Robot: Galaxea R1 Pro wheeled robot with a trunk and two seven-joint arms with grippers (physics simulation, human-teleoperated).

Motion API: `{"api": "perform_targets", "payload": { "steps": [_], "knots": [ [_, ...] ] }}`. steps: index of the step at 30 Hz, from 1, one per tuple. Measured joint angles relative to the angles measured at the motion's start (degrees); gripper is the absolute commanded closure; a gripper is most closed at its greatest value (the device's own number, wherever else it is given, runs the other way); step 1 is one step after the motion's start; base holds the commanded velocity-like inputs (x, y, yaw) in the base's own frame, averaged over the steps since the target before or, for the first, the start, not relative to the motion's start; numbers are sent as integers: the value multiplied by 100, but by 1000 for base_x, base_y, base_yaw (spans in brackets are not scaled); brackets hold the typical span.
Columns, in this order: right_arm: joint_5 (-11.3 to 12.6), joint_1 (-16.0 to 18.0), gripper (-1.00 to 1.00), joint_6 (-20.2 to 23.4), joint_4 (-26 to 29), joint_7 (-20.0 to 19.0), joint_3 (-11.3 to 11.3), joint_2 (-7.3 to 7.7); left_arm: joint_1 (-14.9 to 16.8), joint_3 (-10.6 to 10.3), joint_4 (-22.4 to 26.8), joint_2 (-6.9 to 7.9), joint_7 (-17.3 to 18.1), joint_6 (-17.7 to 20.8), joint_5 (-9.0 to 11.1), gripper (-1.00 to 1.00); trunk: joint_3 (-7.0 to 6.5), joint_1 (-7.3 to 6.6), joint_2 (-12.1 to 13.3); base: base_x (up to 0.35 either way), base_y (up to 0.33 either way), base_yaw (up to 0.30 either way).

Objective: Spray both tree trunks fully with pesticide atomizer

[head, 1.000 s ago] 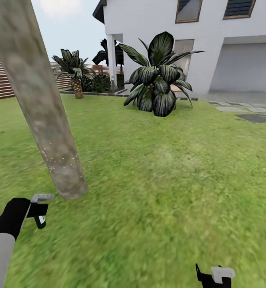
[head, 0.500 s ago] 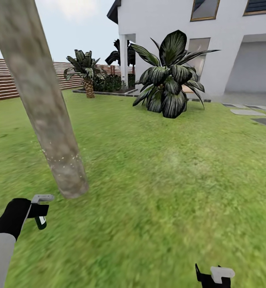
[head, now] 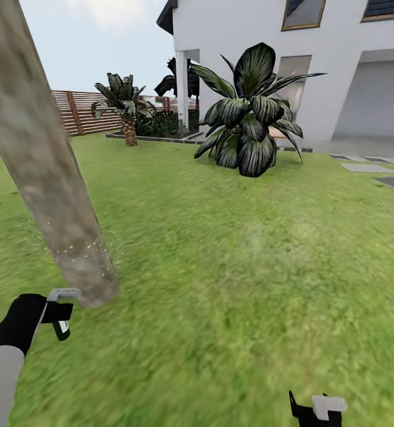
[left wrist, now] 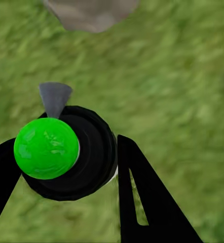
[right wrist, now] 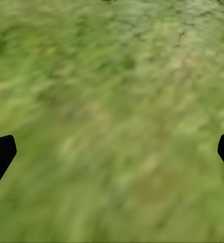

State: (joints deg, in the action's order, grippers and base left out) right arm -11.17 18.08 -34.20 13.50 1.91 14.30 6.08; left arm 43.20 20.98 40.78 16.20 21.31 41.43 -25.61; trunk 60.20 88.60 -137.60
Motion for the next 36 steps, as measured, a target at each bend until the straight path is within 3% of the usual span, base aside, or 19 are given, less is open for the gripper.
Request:
{"api": "perform_targets", "payload": {
  "steps": [12,25,36],
  "knots": [
    [0,0,-100,0,-6,0,-8,0,-2,0,2,-55,3,-1,-12,100,0,1,0,12,-267,224],
    [0,0,-100,0,-8,0,-7,0,-1,0,1,-56,-6,0,-30,100,0,0,0,189,-207,36],
    [0,-1,-100,1,-9,0,-10,-2,0,1,2,-60,-6,2,-23,100,0,4,0,-142,-195,213]
  ]
}}
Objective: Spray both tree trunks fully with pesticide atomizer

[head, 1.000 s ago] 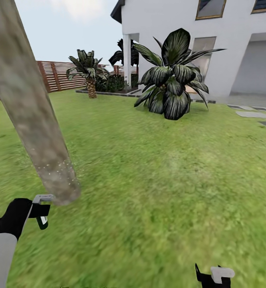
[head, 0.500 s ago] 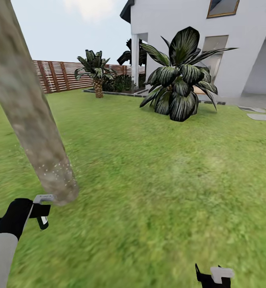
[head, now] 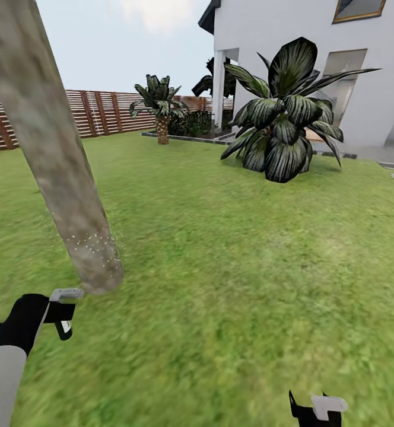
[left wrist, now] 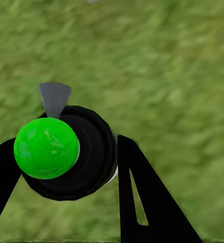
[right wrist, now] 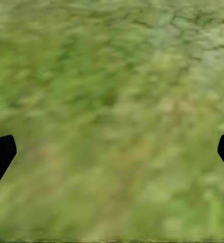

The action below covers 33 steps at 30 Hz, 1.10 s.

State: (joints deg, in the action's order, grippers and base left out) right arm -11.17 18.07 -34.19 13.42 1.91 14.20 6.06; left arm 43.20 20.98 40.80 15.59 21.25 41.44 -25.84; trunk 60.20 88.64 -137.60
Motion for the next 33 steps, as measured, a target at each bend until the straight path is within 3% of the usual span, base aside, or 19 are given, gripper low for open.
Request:
{"api": "perform_targets", "payload": {
  "steps": [8,9,13,17,20,27,33],
  "knots": [
    [0,0,-100,0,9,-1,7,1,-7,-1,-117,-13,8,-59,22,100,0,-3,0,-164,-7,7],
    [0,0,-100,0,12,-4,7,1,-13,-3,-243,-26,10,-201,34,100,0,-3,0,-10,0,0],
    [0,0,-100,0,17,-3,9,2,-24,-26,-939,-60,94,-1705,21,100,0,-3,0,-3,0,0],
    [0,1,-100,0,17,-2,9,2,28,-21,-1255,-28,1,-1953,-1,100,0,-3,0,0,0,0],
    [0,0,-100,0,18,0,9,2,182,-19,-1124,-71,-316,-1712,3,100,-1,-4,-1,0,0,0],
    [0,1,-100,0,12,0,9,1,1049,-55,-943,-161,-846,-99,0,100,-1,-3,0,0,0,0],
    [0,0,-100,0,9,0,8,2,1330,-45,-932,-105,-883,182,-51,100,0,-3,0,0,0,0]
  ]
}}
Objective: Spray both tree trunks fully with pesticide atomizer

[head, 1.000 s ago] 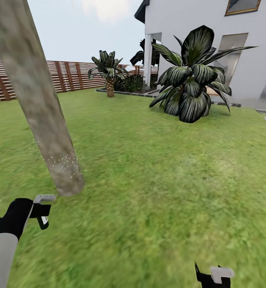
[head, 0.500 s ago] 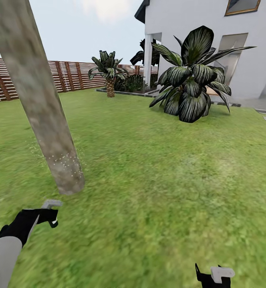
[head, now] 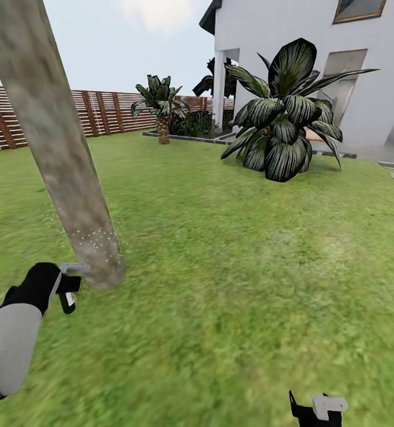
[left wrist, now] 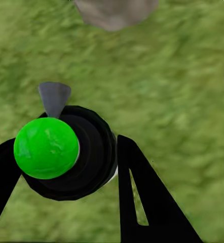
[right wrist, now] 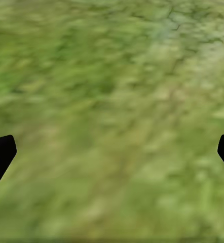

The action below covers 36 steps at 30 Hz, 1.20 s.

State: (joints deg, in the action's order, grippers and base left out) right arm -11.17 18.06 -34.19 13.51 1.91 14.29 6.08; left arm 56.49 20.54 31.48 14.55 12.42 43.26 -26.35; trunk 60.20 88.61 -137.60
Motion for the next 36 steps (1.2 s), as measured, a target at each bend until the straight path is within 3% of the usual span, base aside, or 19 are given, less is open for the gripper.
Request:
{"api": "perform_targets", "payload": {
  "steps": [1,3,5,10,12,15,16,17,19,21,23,24,28,31,35,36],
  "knots": [
    [0,0,-100,0,0,0,0,0,4,13,14,59,-6,2,-21,100,0,0,0,0,0,0],
    [0,1,-100,0,0,-4,-2,0,-10,29,89,332,-1,1,-41,100,0,0,0,0,0,0],
    [-2,0,-100,0,-5,-7,-7,-4,-30,34,112,475,31,-5,19,100,0,0,0,0,0,0],
    [-39,0,-100,8,-6,-20,-35,-15,-251,-38,46,526,263,-231,77,100,1,1,0,0,0,0],
    [-189,3,-100,18,16,-48,-238,-22,-659,-295,20,534,996,-929,85,100,1,1,1,0,0,0],
    [-795,6,-100,44,332,-237,-981,-30,-1119,-1103,8,584,2574,-2362,-105,100,1,1,0,0,0,0],
    [-968,18,-100,60,476,-347,-1119,-33,-1205,-1249,4,593,2919,-2703,-200,100,0,0,0,0,0,0],
    [-1156,49,-100,129,693,-639,-1247,-36,-1295,-1406,-1,594,3370,-3133,-345,100,0,0,0,0,0,0],
    [-1249,183,-100,376,1040,-1520,-1338,-37,-1365,-1644,-40,586,4022,-3725,-693,100,0,0,0,0,0,0],
    [-1246,427,-100,807,1395,-2858,-1365,-33,-1390,-1858,-93,555,4640,-4200,-1051,100,-1,0,0,0,0,0],
    [-1240,607,-100,1023,1588,-3627,-1369,-30,-1394,-1966,-109,527,4892,-4361,-1174,100,0,0,0,0,0,0],
    [-1238,725,-100,1104,1739,-4006,-1370,-29,-1397,-2132,-117,495,5021,-4415,-1231,100,-1,0,0,0,0,0],
    [-1256,1037,-100,1260,2030,-4930,-1374,-21,-1374,-2990,-116,292,5179,-4430,-1277,100,0,0,0,0,0,0],
    [-1256,1127,-100,1403,2071,-5379,-1377,-24,-1359,-3134,-115,161,5189,-4419,-1286,100,0,0,0,0,0,0],
    [-1252,1151,-100,1451,2143,-5587,-1392,-70,-1348,-3286,-115,-1,5225,-4415,-1295,100,0,0,0,0,0,0],
    [-1252,1152,100,1454,2188,-5655,-1394,-115,-1347,-3371,-116,-41,5229,-4413,-1311,100,0,0,0,0,0,0]
  ]
}}
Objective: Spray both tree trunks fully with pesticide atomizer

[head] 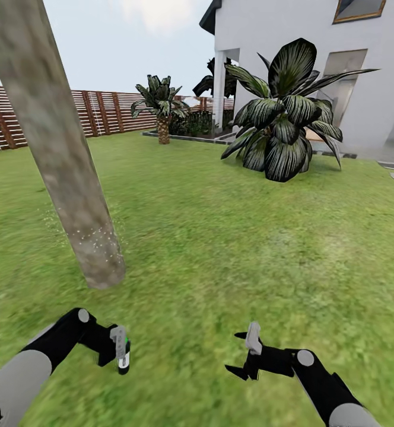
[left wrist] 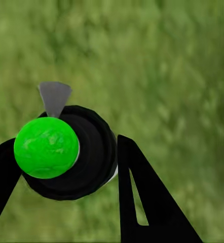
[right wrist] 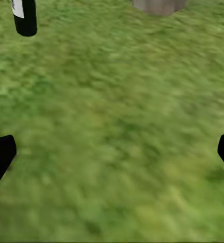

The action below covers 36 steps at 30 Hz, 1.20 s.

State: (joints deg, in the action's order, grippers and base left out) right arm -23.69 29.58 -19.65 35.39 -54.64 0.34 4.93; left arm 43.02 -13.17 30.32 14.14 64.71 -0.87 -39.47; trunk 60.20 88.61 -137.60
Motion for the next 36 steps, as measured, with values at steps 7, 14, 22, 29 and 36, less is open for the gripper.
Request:
{"api": "perform_targets", "payload": {
  "steps": [7,14,22,29,36],
  "knots": [
    [-12,16,100,32,341,-434,-38,-196,18,-332,0,-221,5,39,-148,100,0,0,0,0,0,0],
    [-6,19,100,79,569,-663,-43,-248,19,-647,0,-751,-8,49,-159,100,0,0,0,0,0,0],
    [-3,20,100,82,660,-665,-69,-518,36,-738,4,-1389,-21,198,-613,100,0,0,0,0,0,0],
    [-4,19,100,83,710,-665,-77,-707,37,-742,9,-1681,-23,277,-782,100,0,0,0,0,0,0],
    [-5,19,100,84,777,-665,-78,-735,50,-744,57,-1721,-23,285,-784,100,0,0,0,0,0,0]
  ]
}}
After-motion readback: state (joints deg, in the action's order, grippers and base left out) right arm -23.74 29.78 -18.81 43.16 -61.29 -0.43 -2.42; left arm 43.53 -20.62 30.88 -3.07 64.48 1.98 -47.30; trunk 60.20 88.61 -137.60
